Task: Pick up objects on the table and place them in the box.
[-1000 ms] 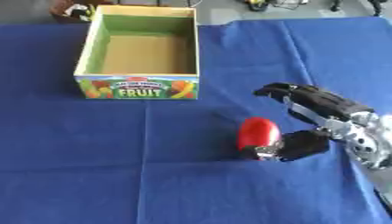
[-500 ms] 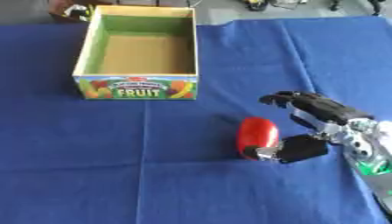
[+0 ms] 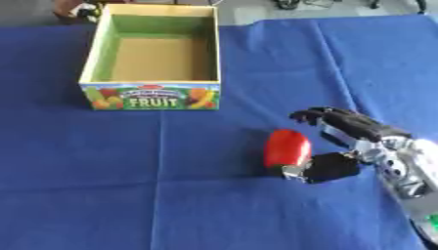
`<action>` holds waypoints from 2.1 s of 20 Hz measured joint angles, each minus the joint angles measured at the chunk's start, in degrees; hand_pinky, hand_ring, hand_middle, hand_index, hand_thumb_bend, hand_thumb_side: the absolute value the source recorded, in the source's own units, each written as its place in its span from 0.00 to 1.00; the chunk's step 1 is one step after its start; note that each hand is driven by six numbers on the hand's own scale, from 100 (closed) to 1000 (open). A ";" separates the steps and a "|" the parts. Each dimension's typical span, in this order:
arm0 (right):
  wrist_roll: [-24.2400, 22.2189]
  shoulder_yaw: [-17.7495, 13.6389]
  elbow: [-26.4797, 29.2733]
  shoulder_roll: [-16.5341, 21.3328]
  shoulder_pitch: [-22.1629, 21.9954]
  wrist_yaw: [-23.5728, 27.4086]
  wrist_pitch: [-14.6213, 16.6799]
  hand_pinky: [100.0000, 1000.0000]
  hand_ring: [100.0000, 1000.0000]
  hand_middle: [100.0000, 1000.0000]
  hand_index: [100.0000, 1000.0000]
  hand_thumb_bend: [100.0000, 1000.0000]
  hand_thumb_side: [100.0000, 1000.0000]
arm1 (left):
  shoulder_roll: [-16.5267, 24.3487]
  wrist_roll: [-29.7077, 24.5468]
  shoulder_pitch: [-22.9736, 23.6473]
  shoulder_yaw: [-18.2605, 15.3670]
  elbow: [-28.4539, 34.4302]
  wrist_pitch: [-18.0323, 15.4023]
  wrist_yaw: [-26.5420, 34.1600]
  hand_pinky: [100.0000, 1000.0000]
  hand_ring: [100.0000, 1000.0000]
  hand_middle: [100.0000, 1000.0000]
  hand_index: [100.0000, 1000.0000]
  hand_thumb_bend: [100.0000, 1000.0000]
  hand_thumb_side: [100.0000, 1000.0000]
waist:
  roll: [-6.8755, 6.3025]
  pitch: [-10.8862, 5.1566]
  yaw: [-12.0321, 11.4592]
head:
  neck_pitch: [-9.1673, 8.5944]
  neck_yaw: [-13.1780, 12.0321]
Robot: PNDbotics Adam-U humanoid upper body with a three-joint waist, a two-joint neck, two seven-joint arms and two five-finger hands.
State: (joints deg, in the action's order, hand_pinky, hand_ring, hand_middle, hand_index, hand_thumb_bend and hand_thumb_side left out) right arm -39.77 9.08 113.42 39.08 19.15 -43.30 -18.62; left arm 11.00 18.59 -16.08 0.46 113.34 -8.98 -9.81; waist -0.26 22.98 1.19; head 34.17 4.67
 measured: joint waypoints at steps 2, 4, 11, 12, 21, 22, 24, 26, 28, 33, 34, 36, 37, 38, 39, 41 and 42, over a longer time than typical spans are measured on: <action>-0.29 0.16 0.00 0.00 -0.01 0.21 -0.14 0.81 0.88 0.86 1.00 0.56 0.68 | -0.01 -0.01 0.00 0.00 0.00 0.01 0.01 0.33 0.49 0.51 0.79 0.00 1.00 | -0.01 0.05 -0.02 | 0.00 0.00; -0.54 0.32 0.00 0.00 -0.01 0.26 -0.27 0.81 0.88 0.85 1.00 0.56 0.68 | -0.01 -0.01 0.00 0.00 0.00 0.01 0.03 0.33 0.49 0.51 0.79 0.00 1.00 | -0.01 0.07 -0.08 | 0.00 0.01; -0.37 1.17 -1.66 0.00 0.53 -0.50 -0.78 0.71 0.78 0.81 1.00 0.49 0.65 | -0.11 -0.12 -0.01 0.01 0.00 0.12 0.14 0.33 0.49 0.51 0.79 0.00 1.00 | -0.16 0.34 -0.29 | -0.02 0.10; -0.20 1.20 -2.04 -0.01 0.55 -0.57 -0.90 0.69 0.77 0.81 1.00 0.48 0.64 | -0.20 -0.13 -0.01 0.01 0.00 0.13 0.14 0.33 0.49 0.51 0.79 0.00 1.00 | -0.20 0.36 -0.31 | -0.02 0.11; 2.53 1.54 -4.78 -0.19 1.54 -1.50 -1.74 0.62 0.75 0.79 0.99 0.38 0.54 | -0.45 -0.24 -0.01 0.02 0.00 0.24 0.19 0.32 0.49 0.51 0.79 0.00 1.00 | -0.39 0.58 -0.42 | -0.29 0.44; 2.72 1.55 -5.01 -0.30 1.57 -1.51 -1.72 0.60 0.74 0.78 0.98 0.37 0.55 | -0.45 -0.25 -0.01 0.02 0.00 0.25 0.19 0.32 0.49 0.51 0.79 0.00 1.00 | -0.40 0.61 -0.42 | -0.29 0.51; 3.05 1.53 -5.22 -0.50 1.66 -1.47 -1.67 0.56 0.72 0.76 0.96 0.34 0.54 | -0.46 -0.27 -0.01 0.02 0.00 0.27 0.20 0.32 0.49 0.51 0.78 0.00 1.00 | -0.40 0.67 -0.42 | -0.29 0.54; 3.50 1.52 -5.32 -0.52 1.79 -1.16 -1.75 0.50 0.68 0.71 0.91 0.30 0.51 | -0.46 -0.28 -0.01 0.02 0.00 0.28 0.21 0.32 0.49 0.51 0.78 0.00 1.00 | -0.41 0.69 -0.41 | -0.29 0.55; 4.20 1.52 -5.32 -0.52 1.79 -0.63 -1.84 0.45 0.63 0.63 0.85 0.26 0.48 | -0.46 -0.29 -0.01 0.02 0.00 0.30 0.21 0.32 0.49 0.51 0.78 0.00 1.00 | -0.41 0.70 -0.40 | -0.29 0.56; 6.62 1.73 -5.12 -0.53 1.74 1.33 -2.44 0.35 0.59 0.55 0.77 0.11 0.32 | -0.46 -0.34 -0.01 0.02 0.00 0.40 0.21 0.32 0.49 0.51 0.78 0.00 1.00 | -0.41 0.72 -0.42 | -0.36 0.58; 7.22 1.82 -5.12 -0.53 1.72 1.80 -2.65 0.33 0.59 0.54 0.76 0.06 0.27 | -0.46 -0.33 -0.01 0.02 0.00 0.41 0.21 0.32 0.49 0.51 0.78 0.00 1.00 | -0.40 0.74 -0.42 | -0.45 0.59; 8.66 1.88 -5.12 -0.53 1.69 2.81 -3.20 0.32 0.60 0.52 0.75 0.00 0.22 | -0.46 -0.29 -0.01 0.02 0.00 0.46 0.21 0.32 0.49 0.51 0.78 0.00 1.00 | -0.40 0.76 -0.42 | -0.53 0.60; 9.48 1.88 -5.13 -0.53 1.69 3.29 -3.49 0.30 0.60 0.51 0.73 0.00 0.20 | -0.46 -0.26 -0.01 0.02 0.00 0.50 0.21 0.32 0.49 0.51 0.78 0.00 1.00 | -0.40 0.76 -0.42 | -0.54 0.60; 10.33 1.89 -5.14 -0.53 1.69 3.72 -3.78 0.28 0.59 0.50 0.72 0.00 0.16 | -0.46 -0.24 -0.01 0.02 0.00 0.52 0.22 0.32 0.49 0.51 0.78 0.00 1.00 | -0.39 0.77 -0.42 | -0.55 0.60; 11.25 1.89 -5.16 -0.53 1.67 4.13 -4.04 0.28 0.59 0.50 0.71 0.00 0.14 | -0.46 -0.22 -0.01 0.02 0.00 0.54 0.23 0.32 0.49 0.51 0.78 0.00 1.00 | -0.39 0.79 -0.42 | -0.56 0.60; 13.03 1.89 -5.16 -0.53 1.67 4.96 -4.47 0.26 0.58 0.49 0.70 0.00 0.11 | -0.47 -0.20 -0.01 0.02 0.00 0.57 0.23 0.32 0.49 0.51 0.78 0.00 1.00 | -0.39 0.80 -0.42 | -0.56 0.61; 13.86 1.90 -5.16 -0.53 1.68 5.43 -4.65 0.25 0.58 0.48 0.70 0.00 0.12 | -0.47 -0.18 -0.02 0.02 0.00 0.61 0.23 0.32 0.49 0.51 0.78 0.00 1.00 | -0.39 0.80 -0.42 | -0.56 0.61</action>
State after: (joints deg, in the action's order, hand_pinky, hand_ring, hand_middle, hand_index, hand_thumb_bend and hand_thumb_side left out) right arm -25.90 10.98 108.26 38.55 20.83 -37.88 -23.28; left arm 10.54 18.42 -16.09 0.48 113.34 -8.37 -9.58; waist -0.65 23.78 0.77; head 33.61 5.28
